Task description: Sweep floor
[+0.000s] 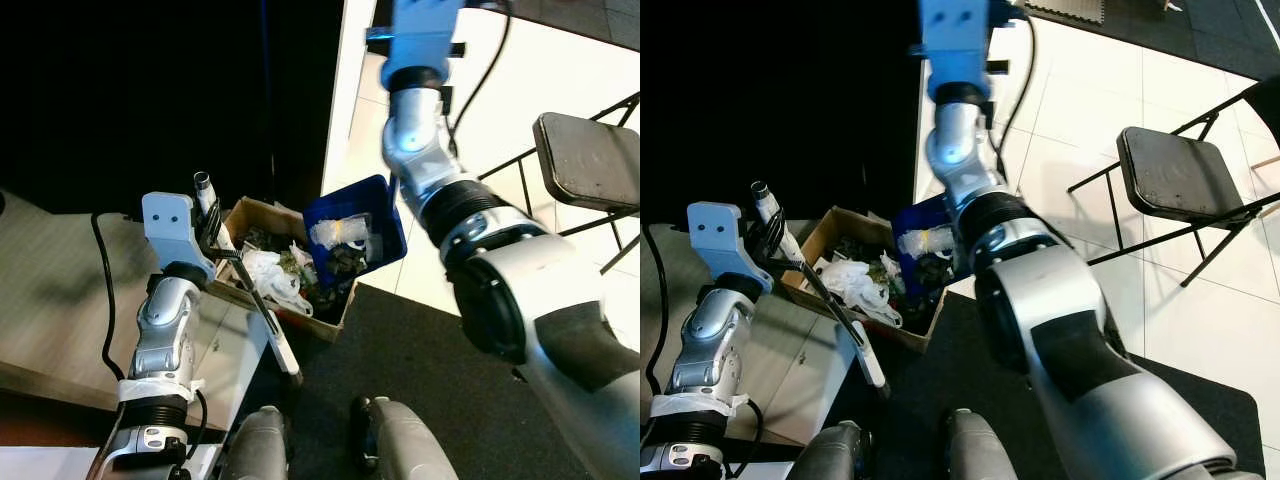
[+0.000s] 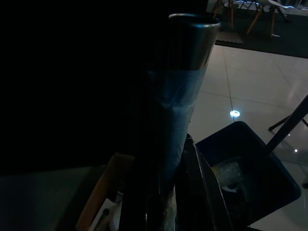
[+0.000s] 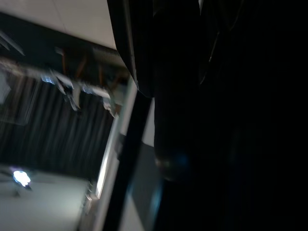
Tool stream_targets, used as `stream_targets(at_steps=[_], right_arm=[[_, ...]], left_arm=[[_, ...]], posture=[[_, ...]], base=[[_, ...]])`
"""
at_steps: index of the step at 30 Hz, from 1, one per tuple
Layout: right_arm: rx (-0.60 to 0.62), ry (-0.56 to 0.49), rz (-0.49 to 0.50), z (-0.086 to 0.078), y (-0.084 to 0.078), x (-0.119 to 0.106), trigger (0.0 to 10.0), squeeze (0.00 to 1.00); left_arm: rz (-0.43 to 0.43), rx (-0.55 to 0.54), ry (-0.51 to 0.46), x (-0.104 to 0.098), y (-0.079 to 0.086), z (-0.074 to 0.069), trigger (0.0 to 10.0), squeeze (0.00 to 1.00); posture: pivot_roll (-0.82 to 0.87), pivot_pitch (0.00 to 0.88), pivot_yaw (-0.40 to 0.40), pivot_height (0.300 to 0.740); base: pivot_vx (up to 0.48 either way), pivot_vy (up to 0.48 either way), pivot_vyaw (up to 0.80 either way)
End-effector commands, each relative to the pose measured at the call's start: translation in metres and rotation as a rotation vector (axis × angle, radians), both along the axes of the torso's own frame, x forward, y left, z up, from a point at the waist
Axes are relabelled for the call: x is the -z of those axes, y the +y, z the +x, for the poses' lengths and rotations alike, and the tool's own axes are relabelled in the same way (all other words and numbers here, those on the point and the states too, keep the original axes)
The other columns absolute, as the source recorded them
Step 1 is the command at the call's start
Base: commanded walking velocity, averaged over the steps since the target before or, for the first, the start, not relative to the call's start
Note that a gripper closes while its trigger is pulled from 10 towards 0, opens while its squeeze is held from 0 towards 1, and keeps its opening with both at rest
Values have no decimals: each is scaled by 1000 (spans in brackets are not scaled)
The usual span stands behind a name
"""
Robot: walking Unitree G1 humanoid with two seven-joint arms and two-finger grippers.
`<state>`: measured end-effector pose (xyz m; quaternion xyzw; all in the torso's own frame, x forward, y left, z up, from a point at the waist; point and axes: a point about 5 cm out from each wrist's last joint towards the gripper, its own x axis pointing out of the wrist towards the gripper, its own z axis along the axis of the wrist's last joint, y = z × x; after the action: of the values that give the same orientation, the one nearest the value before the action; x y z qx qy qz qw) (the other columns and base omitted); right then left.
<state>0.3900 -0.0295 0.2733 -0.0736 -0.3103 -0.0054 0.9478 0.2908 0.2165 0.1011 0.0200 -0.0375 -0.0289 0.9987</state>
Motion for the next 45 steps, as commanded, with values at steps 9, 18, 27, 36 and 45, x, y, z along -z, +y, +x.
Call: stream_targets(at_steps=[9, 18, 27, 36, 45], right_arm=[[-144, -162, -134, -22, 35, 1, 10000, 0], [-214, -311, -264, -39, 56, 6, 10000, 0], [-219, -407, -283, -49, 65, 4, 10000, 0], [-192, -510, -290, -55, 71, -4, 10000, 0], [-315, -753, -421, -83, 96, 5, 10000, 0]], left_arm=[[-3, 14, -65, -10, -6, 0, 10000, 0], [-4, 13, -65, -10, -6, 0, 10000, 0], [-6, 15, -66, -10, -7, 0, 10000, 0], [-5, 17, -65, -10, -7, 1, 10000, 0], [-2, 17, -68, -11, -7, 2, 10000, 0]], posture=[[117, 61, -138, 740], [115, 59, -136, 740], [115, 57, -138, 740], [116, 53, -135, 740], [117, 45, -135, 740]], base=[[0, 0, 0], [0, 0, 0], [0, 0, 0], [0, 0, 0], [0, 0, 0]])
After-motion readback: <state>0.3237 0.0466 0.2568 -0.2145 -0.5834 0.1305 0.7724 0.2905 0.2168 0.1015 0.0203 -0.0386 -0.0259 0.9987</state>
